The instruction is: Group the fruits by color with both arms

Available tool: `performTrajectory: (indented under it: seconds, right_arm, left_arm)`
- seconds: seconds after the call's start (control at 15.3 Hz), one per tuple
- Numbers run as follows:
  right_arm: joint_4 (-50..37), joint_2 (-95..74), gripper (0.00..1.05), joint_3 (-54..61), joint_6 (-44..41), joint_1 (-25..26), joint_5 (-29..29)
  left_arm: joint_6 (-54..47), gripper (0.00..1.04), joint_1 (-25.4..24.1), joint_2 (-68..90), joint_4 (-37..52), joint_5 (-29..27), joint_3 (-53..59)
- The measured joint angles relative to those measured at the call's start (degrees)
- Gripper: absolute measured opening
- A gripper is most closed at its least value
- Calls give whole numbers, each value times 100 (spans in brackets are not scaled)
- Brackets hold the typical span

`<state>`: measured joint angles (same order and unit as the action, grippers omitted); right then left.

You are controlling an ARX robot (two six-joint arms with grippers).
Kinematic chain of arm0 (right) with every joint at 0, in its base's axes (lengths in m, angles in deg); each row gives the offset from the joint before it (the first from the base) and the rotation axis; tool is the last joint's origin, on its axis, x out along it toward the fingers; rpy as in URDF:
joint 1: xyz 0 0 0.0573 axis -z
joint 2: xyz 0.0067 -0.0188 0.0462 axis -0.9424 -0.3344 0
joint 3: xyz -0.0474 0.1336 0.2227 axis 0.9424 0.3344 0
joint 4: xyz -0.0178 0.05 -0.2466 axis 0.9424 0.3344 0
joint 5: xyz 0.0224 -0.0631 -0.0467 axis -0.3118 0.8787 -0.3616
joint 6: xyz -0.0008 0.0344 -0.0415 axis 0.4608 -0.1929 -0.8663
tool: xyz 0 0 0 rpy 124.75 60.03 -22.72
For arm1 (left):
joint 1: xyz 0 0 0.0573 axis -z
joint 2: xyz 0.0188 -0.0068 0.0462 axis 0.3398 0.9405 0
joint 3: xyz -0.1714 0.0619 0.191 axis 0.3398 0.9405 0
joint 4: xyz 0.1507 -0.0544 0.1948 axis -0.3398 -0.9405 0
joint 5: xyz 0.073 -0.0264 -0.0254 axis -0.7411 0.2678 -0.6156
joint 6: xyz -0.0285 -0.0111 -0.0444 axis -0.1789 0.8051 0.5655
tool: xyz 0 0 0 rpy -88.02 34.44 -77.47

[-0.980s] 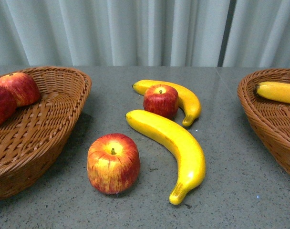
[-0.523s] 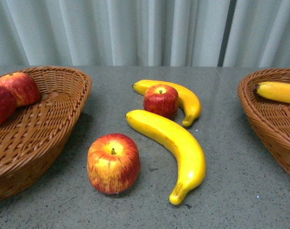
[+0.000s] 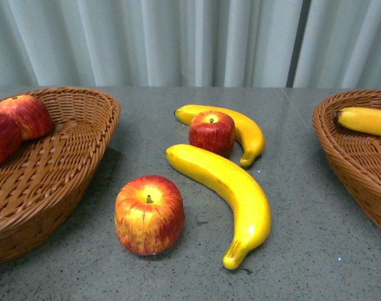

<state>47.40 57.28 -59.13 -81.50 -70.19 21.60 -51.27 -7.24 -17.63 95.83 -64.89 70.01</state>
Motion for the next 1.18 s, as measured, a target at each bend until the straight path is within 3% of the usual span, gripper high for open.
performTrajectory:
  seconds: [0.13, 0.26, 0.46, 1.18]
  right_arm:
    - [-7, 0, 98, 0, 0, 0, 0]
    - [-4, 0, 98, 0, -2, 0, 0]
    - [-4, 0, 98, 0, 0, 0, 0]
    - [-4, 0, 98, 0, 0, 0, 0]
  left_arm:
    - [-319, 98, 476, 1692, 1091, 514, -822]
    - [-487, 98, 986, 3268, 1156, 1176, -1620]
    - [-944, 98, 1545, 4760, 1174, 1740, -2264]
    - [-898, 97, 1405, 6092, 1237, 2881, -2352]
